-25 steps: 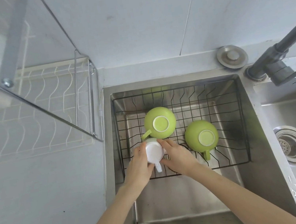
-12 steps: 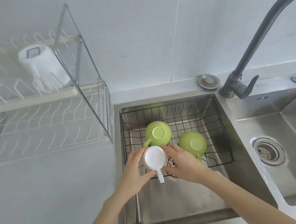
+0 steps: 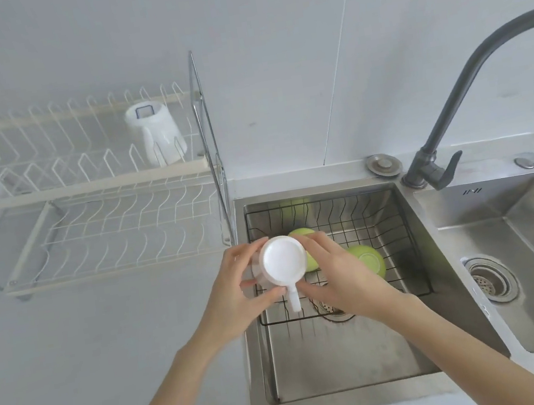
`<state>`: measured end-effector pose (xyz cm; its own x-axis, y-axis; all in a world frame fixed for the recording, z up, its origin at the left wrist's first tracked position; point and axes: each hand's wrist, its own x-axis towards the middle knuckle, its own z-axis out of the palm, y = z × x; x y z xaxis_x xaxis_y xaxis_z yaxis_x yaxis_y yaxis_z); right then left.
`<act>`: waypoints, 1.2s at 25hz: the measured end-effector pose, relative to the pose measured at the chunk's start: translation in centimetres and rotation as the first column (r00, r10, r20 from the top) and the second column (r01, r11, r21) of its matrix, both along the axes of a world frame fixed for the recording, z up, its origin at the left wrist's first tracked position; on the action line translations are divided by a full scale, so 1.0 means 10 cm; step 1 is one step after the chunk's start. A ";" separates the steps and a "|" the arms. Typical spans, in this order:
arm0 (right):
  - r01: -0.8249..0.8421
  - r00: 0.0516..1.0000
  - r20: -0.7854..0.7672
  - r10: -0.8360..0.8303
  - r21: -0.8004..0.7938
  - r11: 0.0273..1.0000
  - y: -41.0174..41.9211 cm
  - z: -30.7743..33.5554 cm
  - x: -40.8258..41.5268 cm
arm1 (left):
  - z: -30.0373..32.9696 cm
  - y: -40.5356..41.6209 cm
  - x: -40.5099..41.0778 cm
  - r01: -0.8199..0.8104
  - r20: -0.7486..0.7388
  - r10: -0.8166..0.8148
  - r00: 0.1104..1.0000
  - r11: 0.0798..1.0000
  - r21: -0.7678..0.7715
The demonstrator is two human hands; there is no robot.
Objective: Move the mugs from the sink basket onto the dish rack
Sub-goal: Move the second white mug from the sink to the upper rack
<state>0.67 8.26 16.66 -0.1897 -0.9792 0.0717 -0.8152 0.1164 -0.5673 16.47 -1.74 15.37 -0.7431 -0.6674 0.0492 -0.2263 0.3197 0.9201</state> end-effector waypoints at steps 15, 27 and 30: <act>0.010 0.997 0.073 0.011 -0.279 0.960 -0.80 1.10 1.04 | 1.08 -0.85 1.07 -0.019 -0.192 -0.005 0.981 0.993 -0.121; -0.034 0.999 -0.003 0.035 -0.348 0.937 -1.81 1.95 1.38 | 1.90 -1.80 1.42 -0.135 -0.160 0.076 0.984 0.908 -0.398; -0.045 0.999 -0.022 0.040 -0.296 0.954 -2.12 2.06 1.40 | 1.98 -2.10 1.42 -0.137 -0.131 0.093 0.987 0.914 -0.381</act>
